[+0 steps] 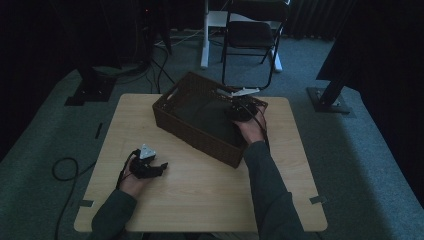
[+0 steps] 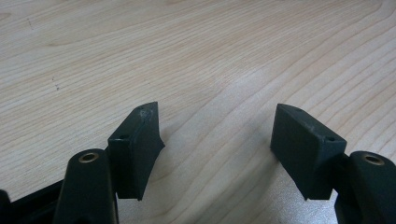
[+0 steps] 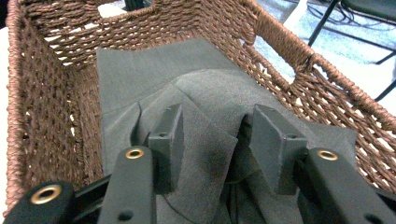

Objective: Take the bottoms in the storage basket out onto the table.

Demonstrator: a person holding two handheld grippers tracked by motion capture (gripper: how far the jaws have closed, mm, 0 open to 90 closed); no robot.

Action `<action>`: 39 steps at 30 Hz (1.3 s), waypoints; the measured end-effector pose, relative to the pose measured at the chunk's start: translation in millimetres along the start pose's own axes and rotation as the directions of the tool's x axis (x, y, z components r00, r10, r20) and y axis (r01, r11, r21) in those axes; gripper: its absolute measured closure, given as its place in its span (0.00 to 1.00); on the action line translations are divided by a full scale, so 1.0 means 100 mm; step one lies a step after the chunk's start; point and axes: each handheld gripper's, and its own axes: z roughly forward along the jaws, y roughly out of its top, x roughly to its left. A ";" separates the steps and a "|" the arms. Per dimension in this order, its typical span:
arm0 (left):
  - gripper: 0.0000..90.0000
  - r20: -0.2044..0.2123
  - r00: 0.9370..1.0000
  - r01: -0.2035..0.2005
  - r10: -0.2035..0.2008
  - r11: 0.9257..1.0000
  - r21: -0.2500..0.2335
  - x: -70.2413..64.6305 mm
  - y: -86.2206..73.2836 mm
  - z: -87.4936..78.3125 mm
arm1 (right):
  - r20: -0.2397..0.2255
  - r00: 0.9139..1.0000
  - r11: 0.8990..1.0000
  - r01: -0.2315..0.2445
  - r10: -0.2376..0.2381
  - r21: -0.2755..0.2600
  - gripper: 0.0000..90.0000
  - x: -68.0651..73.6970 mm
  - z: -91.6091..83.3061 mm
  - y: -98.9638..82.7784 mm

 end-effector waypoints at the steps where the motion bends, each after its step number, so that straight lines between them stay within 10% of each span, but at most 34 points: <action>1: 0.37 0.000 1.000 0.000 0.000 1.000 0.000 0.00 0.00 0.00 | -0.001 1.000 1.000 -0.004 0.004 0.008 0.59 0.00 0.02 0.00; 20: 0.37 0.001 1.000 0.000 0.000 1.000 0.002 0.00 0.00 0.00 | 0.004 1.000 0.989 -0.026 0.026 0.143 0.54 0.07 0.38 0.14; 27: 0.37 0.003 1.000 -0.002 0.002 1.000 0.003 0.00 0.00 0.00 | -0.068 0.997 0.997 -0.024 0.029 0.068 0.80 0.14 0.39 0.20; 39: 0.37 0.003 1.000 -0.001 0.001 1.000 0.002 0.00 0.00 0.00 | -0.046 0.997 0.991 -0.058 0.064 0.122 0.65 0.09 0.57 0.15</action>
